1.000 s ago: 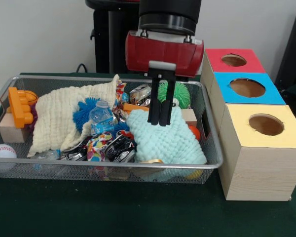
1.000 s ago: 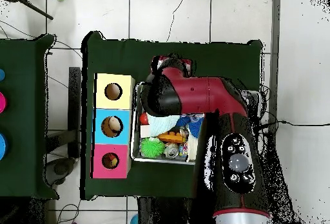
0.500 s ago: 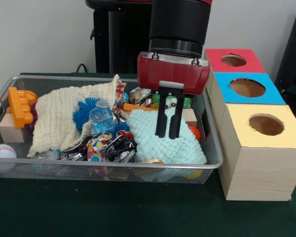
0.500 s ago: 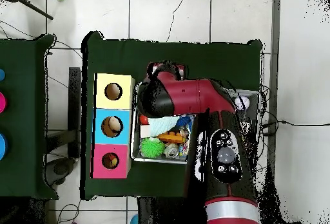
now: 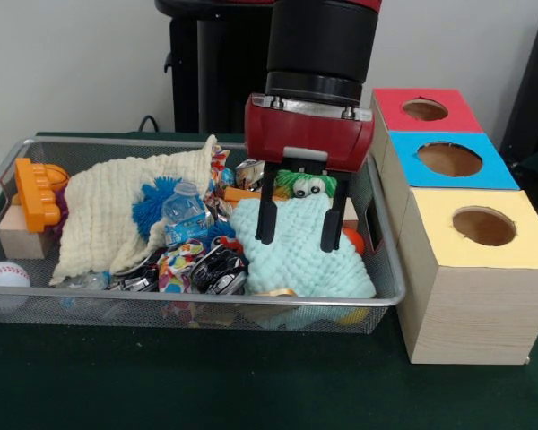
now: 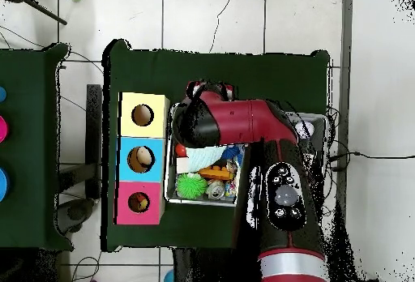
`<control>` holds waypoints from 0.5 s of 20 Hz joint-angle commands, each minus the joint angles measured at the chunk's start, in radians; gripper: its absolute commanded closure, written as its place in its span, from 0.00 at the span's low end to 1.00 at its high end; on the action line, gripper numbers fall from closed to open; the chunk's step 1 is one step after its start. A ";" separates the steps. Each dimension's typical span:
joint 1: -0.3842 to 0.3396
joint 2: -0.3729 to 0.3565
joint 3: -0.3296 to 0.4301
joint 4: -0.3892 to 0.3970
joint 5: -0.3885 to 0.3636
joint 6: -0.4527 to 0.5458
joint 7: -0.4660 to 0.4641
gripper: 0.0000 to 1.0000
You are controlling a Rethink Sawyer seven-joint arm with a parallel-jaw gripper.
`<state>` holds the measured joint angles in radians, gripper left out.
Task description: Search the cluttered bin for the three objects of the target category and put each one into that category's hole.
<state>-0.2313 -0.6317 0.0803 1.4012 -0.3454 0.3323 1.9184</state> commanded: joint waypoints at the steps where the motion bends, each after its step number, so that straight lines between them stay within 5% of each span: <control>1: -0.027 0.030 0.052 0.055 0.000 0.113 -0.003 0.00; 10: -0.025 0.046 0.052 0.095 -0.001 0.142 -0.010 0.00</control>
<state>-0.2325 -0.6289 0.0806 1.4014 -0.3456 0.3364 1.9184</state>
